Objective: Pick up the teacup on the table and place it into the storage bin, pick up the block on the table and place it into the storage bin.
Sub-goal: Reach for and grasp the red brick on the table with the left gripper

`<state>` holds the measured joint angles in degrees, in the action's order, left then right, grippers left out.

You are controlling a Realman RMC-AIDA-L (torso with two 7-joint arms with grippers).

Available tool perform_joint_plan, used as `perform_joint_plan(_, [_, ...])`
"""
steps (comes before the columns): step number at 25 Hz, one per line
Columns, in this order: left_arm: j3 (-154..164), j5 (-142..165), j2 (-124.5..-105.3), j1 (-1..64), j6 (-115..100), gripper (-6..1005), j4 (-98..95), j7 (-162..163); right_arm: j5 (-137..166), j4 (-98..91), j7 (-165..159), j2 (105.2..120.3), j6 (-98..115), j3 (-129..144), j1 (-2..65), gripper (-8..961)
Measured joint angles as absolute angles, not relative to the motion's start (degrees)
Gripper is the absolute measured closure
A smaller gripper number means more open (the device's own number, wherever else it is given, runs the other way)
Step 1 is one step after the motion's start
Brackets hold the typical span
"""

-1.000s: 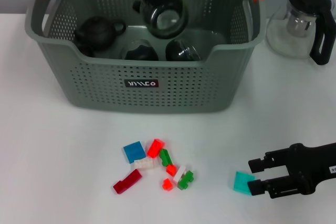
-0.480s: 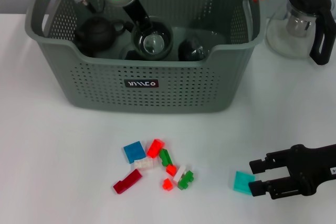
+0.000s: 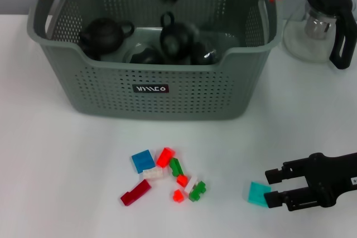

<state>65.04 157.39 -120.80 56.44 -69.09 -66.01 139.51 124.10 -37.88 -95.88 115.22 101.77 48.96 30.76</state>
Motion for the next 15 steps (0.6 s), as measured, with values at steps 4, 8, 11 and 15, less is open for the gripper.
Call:
perform_joint_plan(4, [48.91, 134.00, -121.66, 51.34, -76.55, 611, -70.83, 129.34, 124.02, -37.87, -95.93, 115.22, 101.77, 48.96, 30.68, 268])
perform_joint_plan(8, [40.96, 104.66, -117.72, 47.24, -87.88, 489, -58.00, 119.14, 123.86, -37.88, -96.08, 115.24, 101.80, 48.95, 30.68, 270])
perform_joint_plan(11, [39.08, 88.70, -115.42, 44.45, -96.42, 366, -45.33, 111.65, 123.91, -37.88, -96.08, 115.34, 101.79, 48.95, 30.86, 270])
perform_joint_plan(15, [39.14, 81.53, -113.16, 42.19, -105.29, 203, -37.90, 108.90, 124.06, -37.88, -96.08, 115.39, 101.82, 48.95, 31.17, 269])
